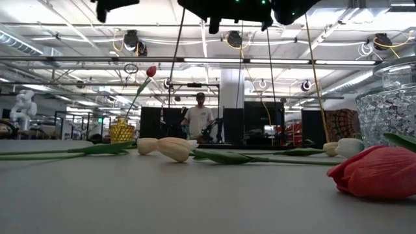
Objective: Sort flowers into vase by color
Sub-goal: Put the top red tulip into the yellow vase
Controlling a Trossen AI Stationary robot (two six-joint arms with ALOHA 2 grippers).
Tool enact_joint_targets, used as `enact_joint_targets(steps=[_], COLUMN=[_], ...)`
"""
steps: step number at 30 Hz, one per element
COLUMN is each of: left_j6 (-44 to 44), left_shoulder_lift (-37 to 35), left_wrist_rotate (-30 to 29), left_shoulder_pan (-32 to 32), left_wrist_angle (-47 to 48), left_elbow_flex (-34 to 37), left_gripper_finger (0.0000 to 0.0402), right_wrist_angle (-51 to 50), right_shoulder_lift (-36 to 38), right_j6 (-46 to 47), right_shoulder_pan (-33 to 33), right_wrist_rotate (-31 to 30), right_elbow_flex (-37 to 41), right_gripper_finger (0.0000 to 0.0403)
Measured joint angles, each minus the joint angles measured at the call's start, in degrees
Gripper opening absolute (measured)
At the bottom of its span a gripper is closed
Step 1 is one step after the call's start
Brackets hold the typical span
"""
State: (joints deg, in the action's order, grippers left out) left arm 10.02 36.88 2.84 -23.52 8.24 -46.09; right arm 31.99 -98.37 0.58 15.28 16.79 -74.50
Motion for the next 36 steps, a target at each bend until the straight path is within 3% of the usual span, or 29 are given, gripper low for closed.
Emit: enact_joint_targets(steps=[15, 36], left_j6=[-4.50, -7.82], left_shoulder_lift=[15.89, 22.05], left_wrist_rotate=[12.28, 12.64], left_shoulder_pan=[0.10, 4.29], left_wrist_angle=[-18.39, -28.39], left_elbow_flex=[0.02, 0.02], left_gripper_finger=[0.0103, 0.0102], right_wrist_angle=[-3.61, -5.31], right_shoulder_lift=[-0.26, -0.26], right_j6=[0.28, 0.28], right_shoulder_pan=[0.82, 0.75], right_wrist_rotate=[3.11, 3.08], right_elbow_flex=[0.03, 0.03], right_gripper_finger=[0.0000, 0.0000])
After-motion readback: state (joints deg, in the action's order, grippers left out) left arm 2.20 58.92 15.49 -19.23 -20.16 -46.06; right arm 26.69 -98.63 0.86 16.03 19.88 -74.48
